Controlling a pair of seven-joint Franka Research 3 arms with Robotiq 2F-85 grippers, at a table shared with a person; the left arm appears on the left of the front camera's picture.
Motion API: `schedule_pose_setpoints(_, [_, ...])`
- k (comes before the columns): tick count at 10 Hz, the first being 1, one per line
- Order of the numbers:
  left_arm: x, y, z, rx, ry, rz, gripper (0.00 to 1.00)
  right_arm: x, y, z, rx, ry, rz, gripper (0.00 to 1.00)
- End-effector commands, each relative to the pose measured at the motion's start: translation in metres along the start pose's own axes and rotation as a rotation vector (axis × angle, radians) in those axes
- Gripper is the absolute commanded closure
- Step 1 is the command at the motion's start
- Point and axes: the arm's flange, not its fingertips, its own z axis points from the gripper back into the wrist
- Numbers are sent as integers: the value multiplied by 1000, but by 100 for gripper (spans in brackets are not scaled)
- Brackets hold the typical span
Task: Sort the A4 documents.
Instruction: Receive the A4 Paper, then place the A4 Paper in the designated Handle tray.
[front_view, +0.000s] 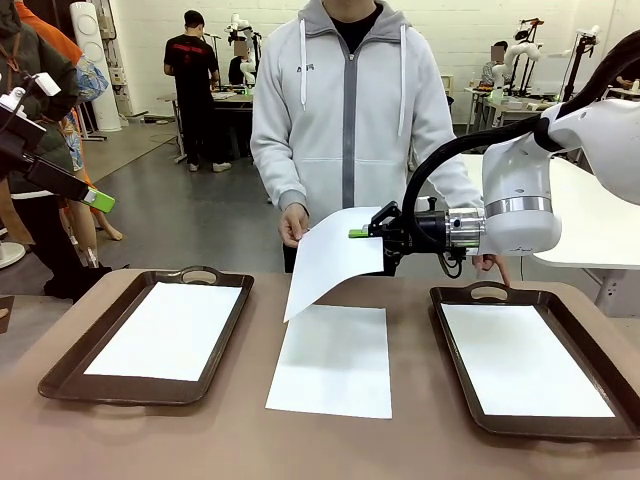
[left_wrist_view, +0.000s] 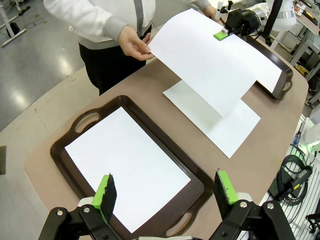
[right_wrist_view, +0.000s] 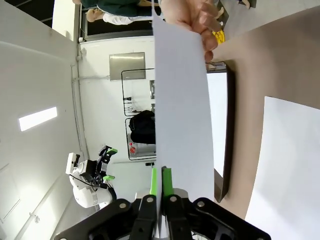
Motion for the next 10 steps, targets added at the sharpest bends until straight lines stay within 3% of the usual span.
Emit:
schedule_pose_setpoints(1, [-1, 0, -1, 4, 7, -14, 0, 1, 0, -1, 4, -16, -4, 100])
schedule_pose_setpoints(10, [-1, 0, -1, 4, 7, -14, 0, 1, 0, -1, 4, -16, -4, 100])
